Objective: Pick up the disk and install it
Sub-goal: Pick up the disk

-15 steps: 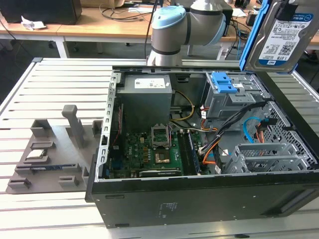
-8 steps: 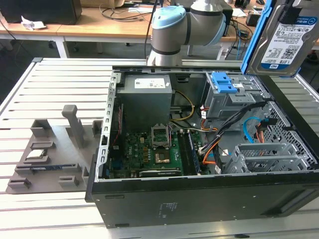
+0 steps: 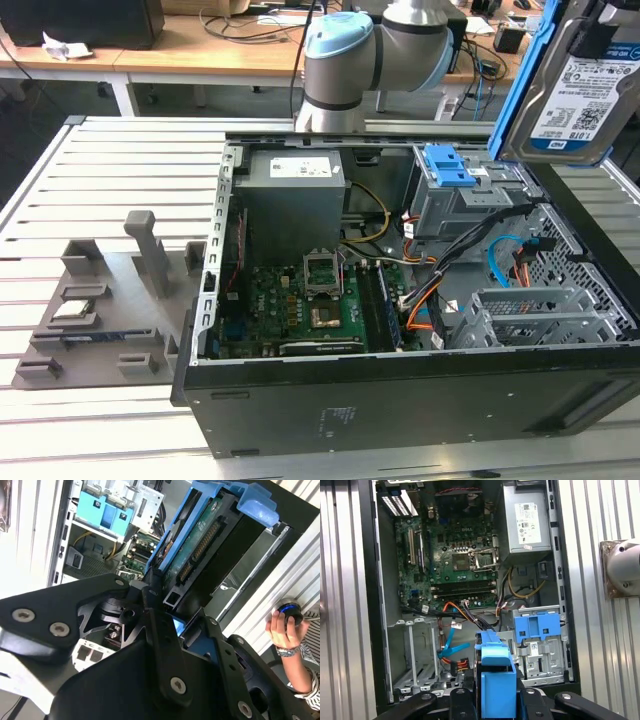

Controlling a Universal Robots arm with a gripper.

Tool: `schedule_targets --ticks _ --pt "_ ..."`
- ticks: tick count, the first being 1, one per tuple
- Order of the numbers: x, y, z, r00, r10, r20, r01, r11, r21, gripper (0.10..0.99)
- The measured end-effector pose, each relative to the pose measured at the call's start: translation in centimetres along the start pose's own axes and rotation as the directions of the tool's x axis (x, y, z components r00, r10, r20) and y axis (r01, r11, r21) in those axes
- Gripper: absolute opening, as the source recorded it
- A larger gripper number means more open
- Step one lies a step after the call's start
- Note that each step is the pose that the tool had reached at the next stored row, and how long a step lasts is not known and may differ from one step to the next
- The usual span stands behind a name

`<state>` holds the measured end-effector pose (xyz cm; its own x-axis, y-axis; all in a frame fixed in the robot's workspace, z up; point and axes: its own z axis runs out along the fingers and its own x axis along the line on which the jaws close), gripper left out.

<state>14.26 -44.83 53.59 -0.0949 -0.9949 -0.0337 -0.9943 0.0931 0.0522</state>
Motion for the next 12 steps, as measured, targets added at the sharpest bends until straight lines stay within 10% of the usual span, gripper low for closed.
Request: schedule_targets --ticks 12 --pt "2.66 0.00 -0.05 1.0000 0.000 0.0001 0.000 1.0000 0.000 0.369"
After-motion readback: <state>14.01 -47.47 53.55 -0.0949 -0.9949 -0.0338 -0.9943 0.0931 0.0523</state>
